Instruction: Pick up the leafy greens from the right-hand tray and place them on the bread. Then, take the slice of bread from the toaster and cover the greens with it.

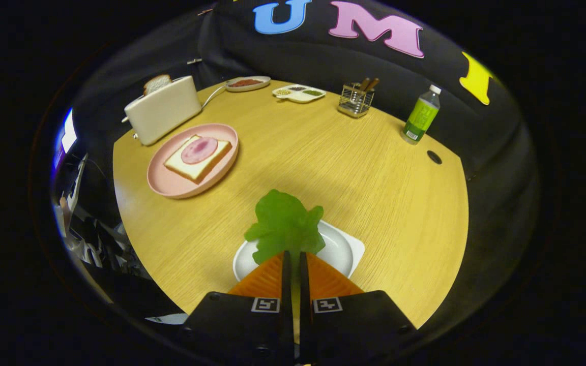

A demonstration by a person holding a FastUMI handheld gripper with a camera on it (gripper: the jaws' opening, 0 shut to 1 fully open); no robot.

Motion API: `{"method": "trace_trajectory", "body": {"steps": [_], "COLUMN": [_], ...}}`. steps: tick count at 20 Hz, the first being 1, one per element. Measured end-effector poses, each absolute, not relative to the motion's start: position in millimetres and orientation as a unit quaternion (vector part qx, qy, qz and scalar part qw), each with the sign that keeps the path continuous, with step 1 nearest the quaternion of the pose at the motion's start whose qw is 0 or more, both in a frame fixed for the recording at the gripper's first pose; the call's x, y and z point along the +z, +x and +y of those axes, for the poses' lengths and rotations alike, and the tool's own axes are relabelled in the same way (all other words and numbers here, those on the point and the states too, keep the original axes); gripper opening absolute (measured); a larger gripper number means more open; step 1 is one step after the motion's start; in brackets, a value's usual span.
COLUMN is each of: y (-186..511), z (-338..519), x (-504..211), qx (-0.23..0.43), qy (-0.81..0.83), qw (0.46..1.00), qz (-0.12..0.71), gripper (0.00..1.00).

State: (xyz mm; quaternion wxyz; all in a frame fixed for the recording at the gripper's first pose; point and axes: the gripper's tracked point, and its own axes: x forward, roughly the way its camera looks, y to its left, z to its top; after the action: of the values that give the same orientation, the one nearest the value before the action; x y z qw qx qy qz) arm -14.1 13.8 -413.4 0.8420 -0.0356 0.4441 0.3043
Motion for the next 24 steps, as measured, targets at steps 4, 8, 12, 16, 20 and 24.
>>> {"method": "trace_trajectory", "body": {"steps": [4,8,12,16,20,24], "y": [-9.7,-5.9,-3.8,1.8,3.1,-6.3], "z": [21.6,46.5,90.7,133.7,184.4,230.8], "x": [-346.6,-275.4,-220.3,-205.0,-230.8,-280.6], "qx": [0.282,0.274,0.289,0.310,0.337,0.363], "qy": [-0.006,0.012,0.036,0.024,0.008,-0.023], "qw": [0.877,0.901,0.910,0.905,0.885,0.855], "qz": [0.390,0.337,0.295,0.291,0.323,0.370], "gripper": [0.09,0.09,0.09,0.09,0.09,0.09]}}
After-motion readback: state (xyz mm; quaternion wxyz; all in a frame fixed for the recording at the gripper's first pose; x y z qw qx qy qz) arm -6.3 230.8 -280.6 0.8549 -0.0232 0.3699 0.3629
